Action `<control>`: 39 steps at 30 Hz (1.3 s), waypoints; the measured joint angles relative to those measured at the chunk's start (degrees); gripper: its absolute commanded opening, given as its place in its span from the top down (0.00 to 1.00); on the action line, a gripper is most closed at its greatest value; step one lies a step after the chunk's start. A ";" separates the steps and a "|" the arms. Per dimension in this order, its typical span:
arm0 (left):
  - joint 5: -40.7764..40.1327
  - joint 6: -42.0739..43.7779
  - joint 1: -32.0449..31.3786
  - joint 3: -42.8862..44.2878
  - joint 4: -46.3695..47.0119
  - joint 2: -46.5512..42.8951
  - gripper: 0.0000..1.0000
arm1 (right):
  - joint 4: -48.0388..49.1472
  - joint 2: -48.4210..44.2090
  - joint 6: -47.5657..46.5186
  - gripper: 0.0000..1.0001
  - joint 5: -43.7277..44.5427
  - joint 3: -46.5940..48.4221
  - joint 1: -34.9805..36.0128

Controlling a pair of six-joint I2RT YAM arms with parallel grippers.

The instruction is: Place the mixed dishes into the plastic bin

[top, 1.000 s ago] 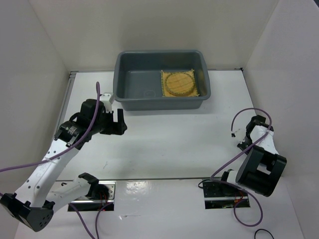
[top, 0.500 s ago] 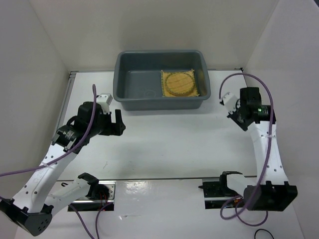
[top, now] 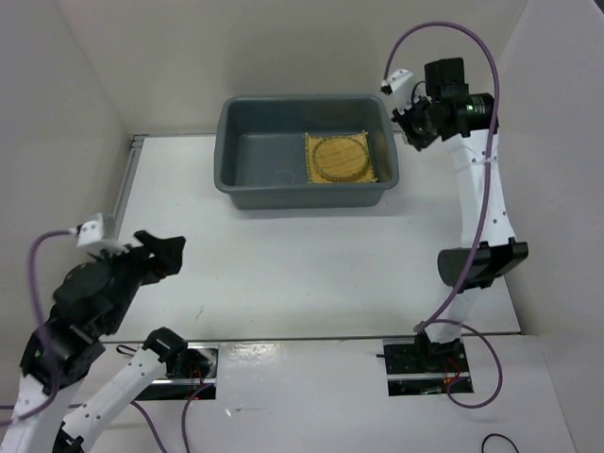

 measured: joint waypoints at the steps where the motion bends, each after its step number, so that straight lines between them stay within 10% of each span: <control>1: -1.11 -0.94 -0.15 0.24 0.07 -3.34 0.09 | -0.04 2.67 0.35 1.00 -0.85 4.46 0.66; 11: -2.91 -3.56 -0.46 5.35 -3.61 21.05 0.06 | 1.36 36.22 1.49 1.00 -5.86 48.15 19.04; 21: -3.28 -4.02 2.97 7.19 -6.64 31.61 0.05 | 9.77 56.68 -1.18 1.00 -5.88 49.92 19.80; 39: 0.33 -3.93 11.67 9.40 -7.10 45.31 0.05 | 22.21 66.64 -13.79 1.00 -3.80 50.64 19.93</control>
